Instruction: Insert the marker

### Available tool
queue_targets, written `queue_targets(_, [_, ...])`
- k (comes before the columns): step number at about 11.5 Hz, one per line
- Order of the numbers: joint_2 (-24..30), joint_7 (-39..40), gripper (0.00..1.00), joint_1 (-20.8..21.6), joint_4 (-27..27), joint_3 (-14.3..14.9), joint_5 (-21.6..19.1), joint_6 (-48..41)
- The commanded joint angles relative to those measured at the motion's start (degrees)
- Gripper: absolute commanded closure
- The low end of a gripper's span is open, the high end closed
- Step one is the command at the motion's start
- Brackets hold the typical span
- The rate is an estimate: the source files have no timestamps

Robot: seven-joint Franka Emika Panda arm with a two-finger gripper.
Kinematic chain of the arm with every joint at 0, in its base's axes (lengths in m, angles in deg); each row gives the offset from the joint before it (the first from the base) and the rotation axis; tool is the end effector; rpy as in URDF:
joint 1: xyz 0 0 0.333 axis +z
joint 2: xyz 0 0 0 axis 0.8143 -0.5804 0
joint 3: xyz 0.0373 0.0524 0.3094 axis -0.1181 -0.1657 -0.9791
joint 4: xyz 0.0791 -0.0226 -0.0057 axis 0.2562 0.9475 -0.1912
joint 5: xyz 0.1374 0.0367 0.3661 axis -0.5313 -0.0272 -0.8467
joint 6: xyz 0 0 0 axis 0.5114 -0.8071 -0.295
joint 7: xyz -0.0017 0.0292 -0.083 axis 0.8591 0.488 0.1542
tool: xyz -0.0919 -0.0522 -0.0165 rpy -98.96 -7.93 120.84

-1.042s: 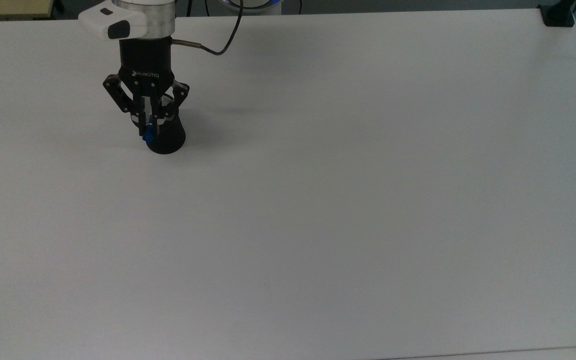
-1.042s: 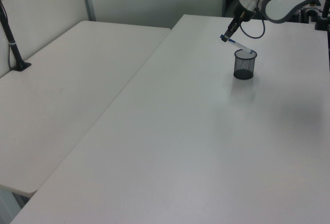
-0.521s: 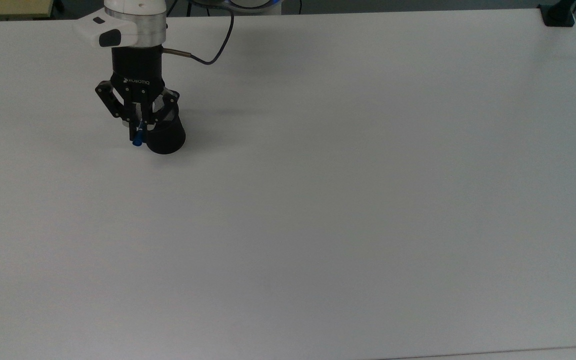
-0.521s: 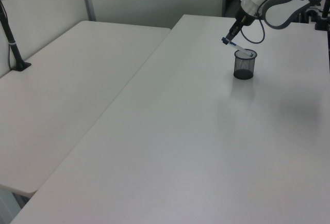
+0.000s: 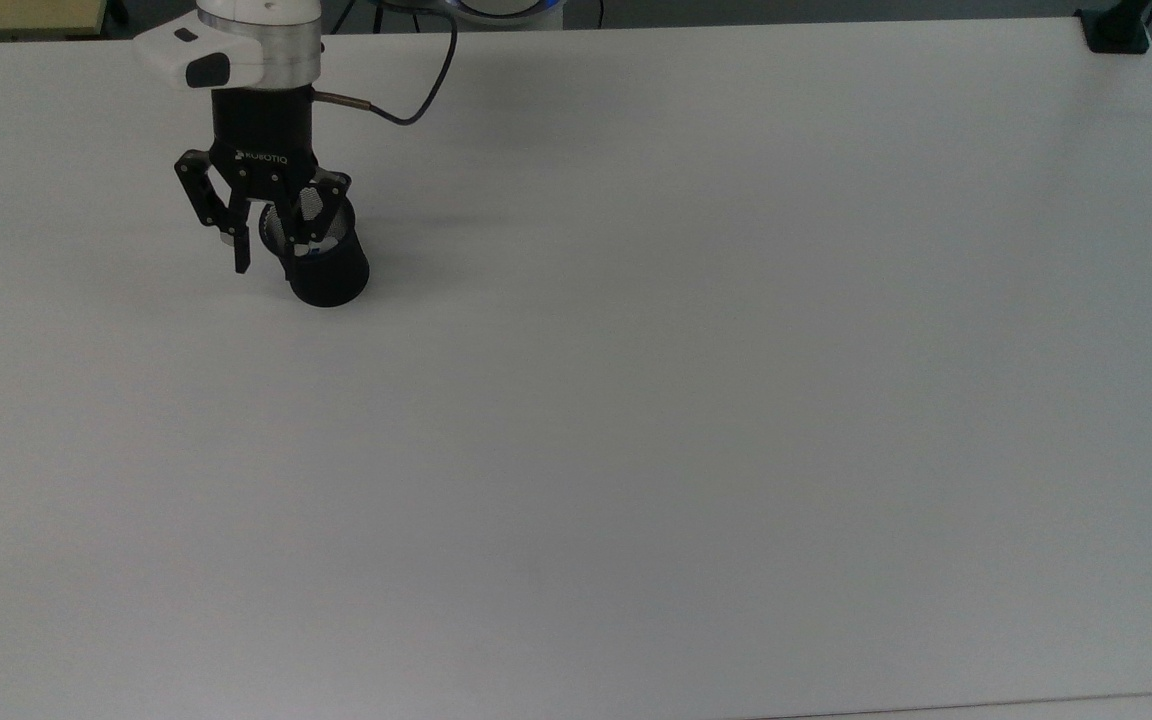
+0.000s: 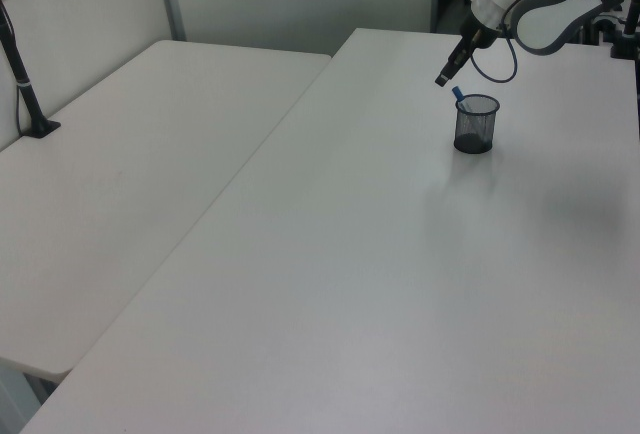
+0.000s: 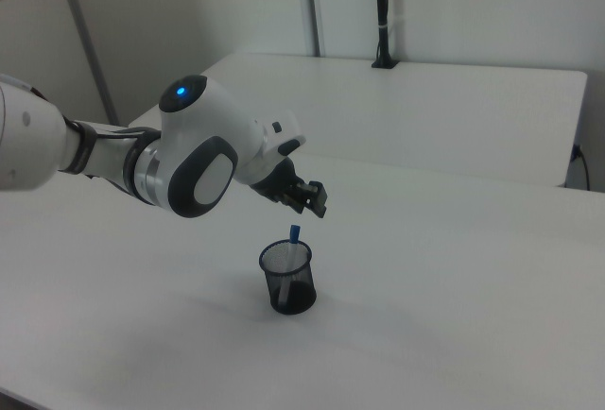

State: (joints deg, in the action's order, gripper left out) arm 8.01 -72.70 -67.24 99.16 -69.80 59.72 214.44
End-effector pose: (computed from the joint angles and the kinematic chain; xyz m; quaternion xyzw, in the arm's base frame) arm 0.5699 -0.1269 0.4202 0.9607 -0.0062 0.2673 0.0747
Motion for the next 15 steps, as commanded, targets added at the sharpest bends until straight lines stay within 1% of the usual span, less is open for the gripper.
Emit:
queue_targets(1, [2.0, -1.9, 0.3, 0.0, 1.1, 0.1, -1.0, 1.1])
queue_targets(2, [2.9, -3.3, 0.19, 0.0, 0.5, 0.0, -1.0, 0.9])
queue_targets(3, [3.8, -4.9, 0.09, 0.1, -0.9, 0.0, -1.0, -1.9])
queue_targets(4, [4.3, -5.5, 0.05, 0.2, -4.4, 0.0, -1.0, -8.5])
queue_targets(5, [4.2, -5.9, 0.02, 0.3, -9.5, 0.0, -1.0, -17.3])
queue_targets(6, [4.1, -5.9, 0.01, 0.5, -14.7, 0.0, -1.2, -26.4])
queue_targets(8, [4.1, -5.9, 0.0, 0.8, -22.4, -0.1, -2.9, -42.8])
queue_targets(9, [4.1, -5.9, 0.0, 0.8, -25.7, -0.1, -3.2, -50.2])
queue_targets(11, [4.2, -6.0, 0.0, 1.9, -30.5, -0.3, -3.5, -61.4])
queue_targets(12, [4.1, -5.9, 0.0, 3.0, -32.4, 0.0, -3.5, -64.8])
queue_targets(13, [4.1, -6.6, 0.0, 4.4, -32.9, 0.3, -3.6, -66.7])
queue_targets(15, [3.9, -8.7, 0.0, 7.5, -32.8, 0.8, -4.5, -66.2])
